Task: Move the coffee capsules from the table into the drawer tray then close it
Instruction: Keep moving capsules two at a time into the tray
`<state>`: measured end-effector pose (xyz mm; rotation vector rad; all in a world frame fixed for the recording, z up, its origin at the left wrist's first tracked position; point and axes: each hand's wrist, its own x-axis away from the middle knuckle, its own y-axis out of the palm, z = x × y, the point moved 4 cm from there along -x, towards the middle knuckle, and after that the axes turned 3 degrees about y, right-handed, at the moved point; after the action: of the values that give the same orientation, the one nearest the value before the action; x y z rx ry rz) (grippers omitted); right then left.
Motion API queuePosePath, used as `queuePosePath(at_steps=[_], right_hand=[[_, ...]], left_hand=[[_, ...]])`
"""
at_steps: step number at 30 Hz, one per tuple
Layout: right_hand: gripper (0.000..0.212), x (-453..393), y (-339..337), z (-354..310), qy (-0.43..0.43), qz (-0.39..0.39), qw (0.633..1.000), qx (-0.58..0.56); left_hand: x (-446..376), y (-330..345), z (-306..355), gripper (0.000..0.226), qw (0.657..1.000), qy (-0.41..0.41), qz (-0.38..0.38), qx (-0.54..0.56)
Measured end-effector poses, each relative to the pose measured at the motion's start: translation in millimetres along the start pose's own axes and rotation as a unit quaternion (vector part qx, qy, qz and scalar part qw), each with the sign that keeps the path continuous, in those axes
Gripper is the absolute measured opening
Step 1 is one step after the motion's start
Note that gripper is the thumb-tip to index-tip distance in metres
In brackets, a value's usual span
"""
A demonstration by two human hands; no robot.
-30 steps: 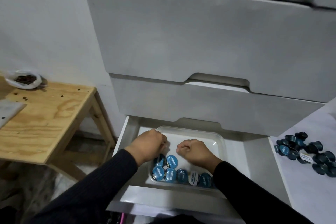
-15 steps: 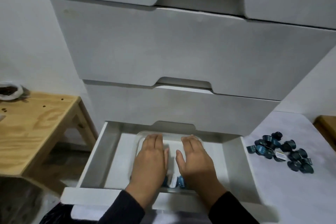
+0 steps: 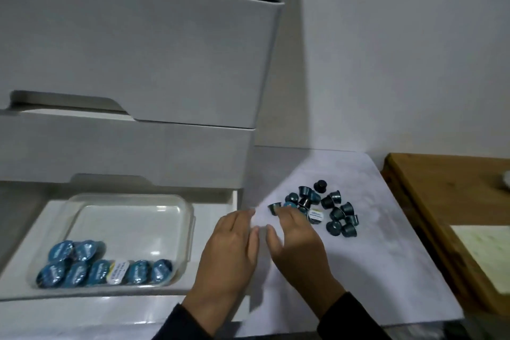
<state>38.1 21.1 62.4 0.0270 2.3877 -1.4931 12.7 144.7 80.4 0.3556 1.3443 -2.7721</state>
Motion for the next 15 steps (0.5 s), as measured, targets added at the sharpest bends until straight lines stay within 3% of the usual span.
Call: queuePosePath(at_steps=[3,8,15], right_hand=[[0.037,1.5,-7.2,49.3,0.086,-0.007,0.995,-0.047],[0.043,6.5,21.3,105.2,0.128,-0.074,0.983,-0.107],[0.031,-18.6,46.0,127.3,0.175,-0.074,0.969,-0.159]], left_hand=[[-8.7,35.5,20.4,0.038,0.998,-0.036,-0.012,0.053],[-29.3,79.1,22.5,0.035,0.987,-0.127,-0.044,0.092],[-80.1,120.9,0.7,0.033,0.965,-0.218,-0.123,0.078]])
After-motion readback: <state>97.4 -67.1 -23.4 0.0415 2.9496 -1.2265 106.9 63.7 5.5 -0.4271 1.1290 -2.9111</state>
